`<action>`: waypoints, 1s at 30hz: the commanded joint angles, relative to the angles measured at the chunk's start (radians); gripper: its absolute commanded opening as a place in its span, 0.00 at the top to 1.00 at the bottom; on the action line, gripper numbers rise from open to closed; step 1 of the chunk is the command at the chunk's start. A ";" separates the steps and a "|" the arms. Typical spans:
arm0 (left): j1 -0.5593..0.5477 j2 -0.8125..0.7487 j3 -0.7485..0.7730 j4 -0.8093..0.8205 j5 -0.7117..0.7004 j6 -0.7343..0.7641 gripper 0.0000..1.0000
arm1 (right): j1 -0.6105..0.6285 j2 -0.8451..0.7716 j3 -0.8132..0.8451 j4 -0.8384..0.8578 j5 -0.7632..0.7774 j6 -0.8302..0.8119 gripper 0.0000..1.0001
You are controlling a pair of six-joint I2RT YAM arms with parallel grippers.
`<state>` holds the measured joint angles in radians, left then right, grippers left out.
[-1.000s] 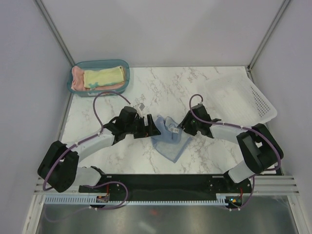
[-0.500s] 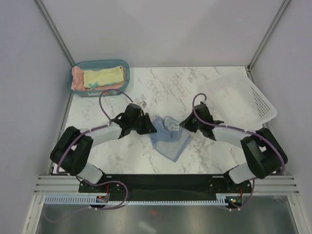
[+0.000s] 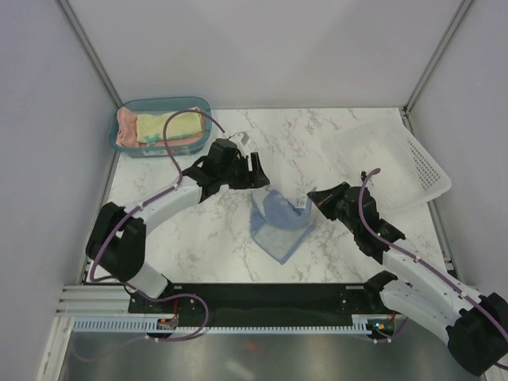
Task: Fold and stack the towels
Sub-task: Flatten out the crumpled towel
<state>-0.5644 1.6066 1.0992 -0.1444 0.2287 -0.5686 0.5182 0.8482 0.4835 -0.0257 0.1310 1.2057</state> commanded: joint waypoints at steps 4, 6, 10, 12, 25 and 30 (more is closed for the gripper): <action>-0.069 -0.268 -0.249 0.053 0.052 0.043 0.24 | 0.026 0.081 0.081 0.075 0.113 0.164 0.96; -0.092 -0.301 -0.367 0.208 0.122 0.001 0.24 | 0.029 0.095 0.060 0.122 0.177 0.256 0.98; -0.138 -0.281 -0.423 0.264 0.087 -0.027 0.23 | 0.032 0.196 0.032 0.211 0.330 0.360 1.00; -0.138 -0.232 -0.404 0.261 0.064 -0.022 0.23 | 0.029 0.256 0.030 0.266 0.383 0.423 1.00; -0.149 0.025 -0.329 0.449 0.086 -0.111 0.17 | -0.058 0.704 0.348 0.167 0.319 0.275 1.00; -0.152 0.113 -0.247 0.441 0.055 -0.191 0.16 | -0.080 0.709 0.313 0.243 0.253 0.194 1.00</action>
<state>-0.7094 1.6798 0.7746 0.2356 0.2977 -0.6754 0.4469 1.5558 0.8021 0.1646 0.4202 1.4784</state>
